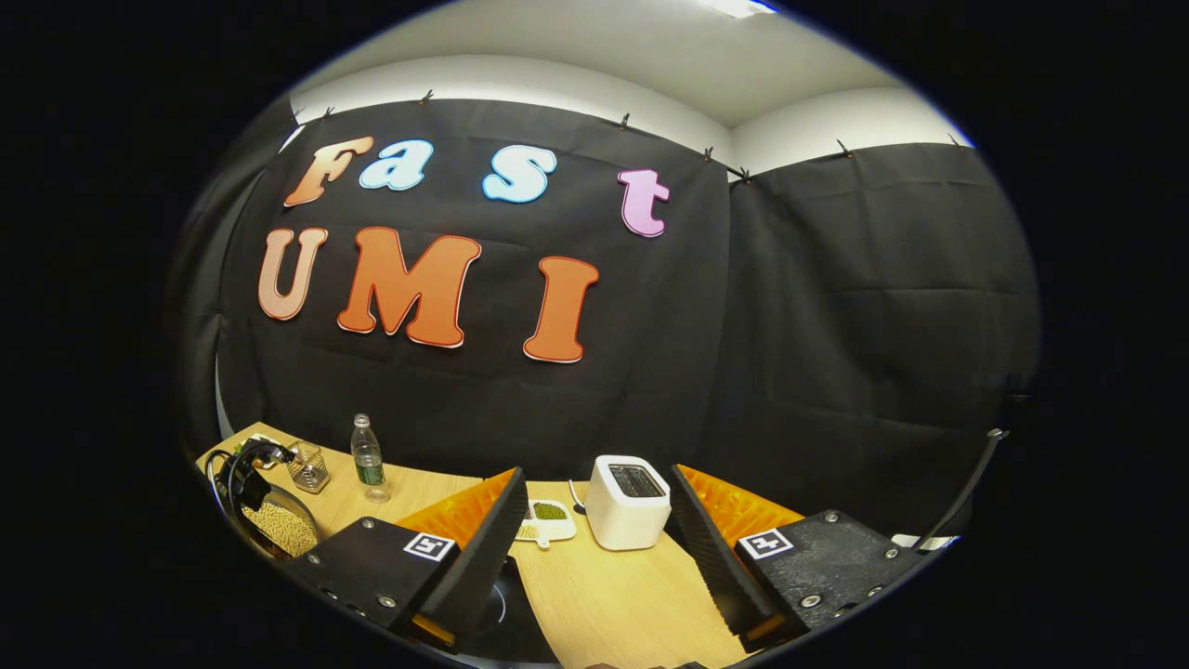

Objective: First push the handle of the pot to place it horizontally, then grasp the pot with both hands and set it on the induction cooktop.

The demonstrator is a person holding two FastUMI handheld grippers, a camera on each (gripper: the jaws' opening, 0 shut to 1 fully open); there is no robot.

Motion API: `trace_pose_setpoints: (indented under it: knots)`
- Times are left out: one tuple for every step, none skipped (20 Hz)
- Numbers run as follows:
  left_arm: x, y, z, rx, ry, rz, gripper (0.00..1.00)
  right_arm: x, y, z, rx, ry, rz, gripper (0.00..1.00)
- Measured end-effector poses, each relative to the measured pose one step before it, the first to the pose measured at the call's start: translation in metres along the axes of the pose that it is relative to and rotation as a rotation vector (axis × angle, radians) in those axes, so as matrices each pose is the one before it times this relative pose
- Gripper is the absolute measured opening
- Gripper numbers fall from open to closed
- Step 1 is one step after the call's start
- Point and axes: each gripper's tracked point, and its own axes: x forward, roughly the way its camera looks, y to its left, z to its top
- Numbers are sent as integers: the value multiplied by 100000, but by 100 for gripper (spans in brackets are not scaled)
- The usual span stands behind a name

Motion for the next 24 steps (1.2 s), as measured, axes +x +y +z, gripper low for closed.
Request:
trace_pose_setpoints:
  knots:
    - [45,49,297,-37,-601,105,2,-88,199,-344,517,919,800,95]
    - [52,104,269,218,-770,273,2,-76,310,-243,429,868,1080,95]
    - [-46,183,517,399,-886,350,2,79,335,-202,326,896,1007,95]
    - [6,158,350,344,-1178,196,2,86,440,-276,249,1009,1314,95]
    - [150,127,464,254,-1121,-23,2,9,512,-315,134,1163,1392,95]
    - [51,79,712,-125,-1770,-327,2,55,468,-247,43,1013,1378,95]
    - [94,127,634,-1,-1577,-76,2,-55,526,-372,56,981,1631,95]
    - [-335,87,351,51,-1880,61,2,69,725,-200,-3,1042,1736,95]
    - [-335,141,544,805,-1871,288,2,203,696,-342,-190,1170,1844,95]
    - [-491,119,431,1599,-1395,224,2,133,717,-236,-430,1080,1681,95]
    - [-535,207,295,1475,-2151,189,2,313,917,-348,-483,1424,2229,95]
    - [-367,189,172,515,-1947,85,2,239,969,-320,-266,1465,2430,95]
    - [-336,452,111,-322,-2287,782,2,313,1201,-356,-117,1766,3105,95]
    - [-531,624,169,-712,-2020,660,2,277,1235,-345,122,1964,3189,95]
    - [-724,986,328,-675,-1905,1768,2,280,1351,-496,276,2026,3362,95]
    - [-739,1480,306,-727,-2147,2731,2,316,1265,-393,549,2182,3163,95]
    - [-690,1366,387,-481,-1556,2468,2,420,1258,-287,647,1931,2818,96]
    - [-860,1520,280,-367,-1975,2579,2,394,1229,-117,546,1468,2981,96]
    - [-776,1721,343,-779,-1823,3406,2,410,1321,-294,105,1428,2929,96]
    - [-677,1965,116,-181,-1408,3471,2,429,1271,-262,-293,1592,2773,96]
    - [-577,1856,180,-561,-1340,3435,2,500,1245,-409,-555,1886,2670,95]
    - [-478,1605,83,-915,-847,2919,3,612,1214,-430,-744,2213,2557,96]
    - [-358,1603,1,-927,-335,2668,2,435,1149,-740,-718,2588,2432,96]
    - [-329,1510,-371,-1051,-158,2331,2,586,1108,-536,-542,2897,2273,96]
